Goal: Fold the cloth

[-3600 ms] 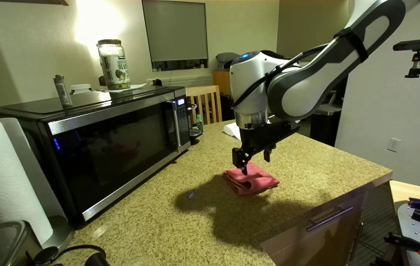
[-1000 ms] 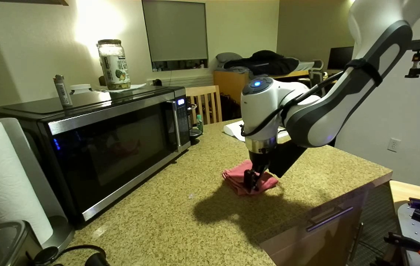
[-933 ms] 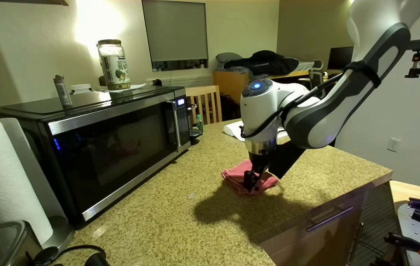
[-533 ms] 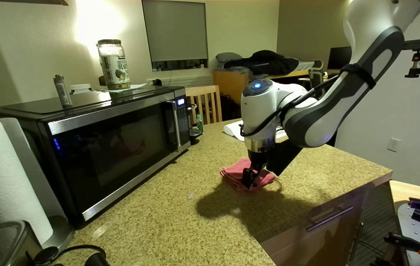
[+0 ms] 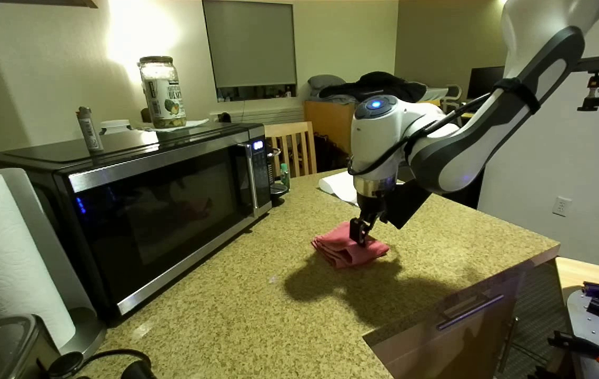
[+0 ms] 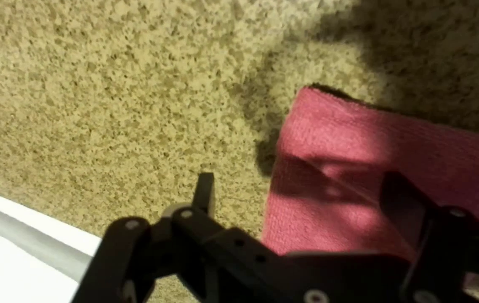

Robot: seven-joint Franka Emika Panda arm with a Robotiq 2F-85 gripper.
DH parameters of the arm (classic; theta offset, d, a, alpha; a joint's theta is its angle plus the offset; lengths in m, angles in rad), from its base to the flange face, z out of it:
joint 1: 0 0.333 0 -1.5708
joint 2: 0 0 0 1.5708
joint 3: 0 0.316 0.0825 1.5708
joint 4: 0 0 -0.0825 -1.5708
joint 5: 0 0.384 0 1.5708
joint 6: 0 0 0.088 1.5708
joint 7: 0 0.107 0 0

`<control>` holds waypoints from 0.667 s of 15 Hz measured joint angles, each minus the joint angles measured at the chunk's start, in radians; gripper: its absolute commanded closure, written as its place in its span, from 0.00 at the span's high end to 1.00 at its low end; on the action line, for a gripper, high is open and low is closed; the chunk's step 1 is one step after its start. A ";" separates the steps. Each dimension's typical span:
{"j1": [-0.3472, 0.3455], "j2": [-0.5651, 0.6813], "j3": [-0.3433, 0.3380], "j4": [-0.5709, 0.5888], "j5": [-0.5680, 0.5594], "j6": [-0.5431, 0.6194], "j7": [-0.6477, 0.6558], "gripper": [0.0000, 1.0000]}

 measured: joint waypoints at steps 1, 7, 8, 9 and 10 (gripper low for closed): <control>0.000 -0.013 0.000 -0.007 -0.005 0.000 0.000 1.00; -0.005 -0.155 0.032 -0.055 0.094 -0.004 -0.021 1.00; -0.006 -0.187 0.037 -0.068 0.133 -0.006 -0.042 1.00; -0.009 -0.220 0.042 -0.082 0.173 -0.008 -0.067 1.00; -0.013 -0.254 0.044 -0.098 0.217 -0.010 -0.100 1.00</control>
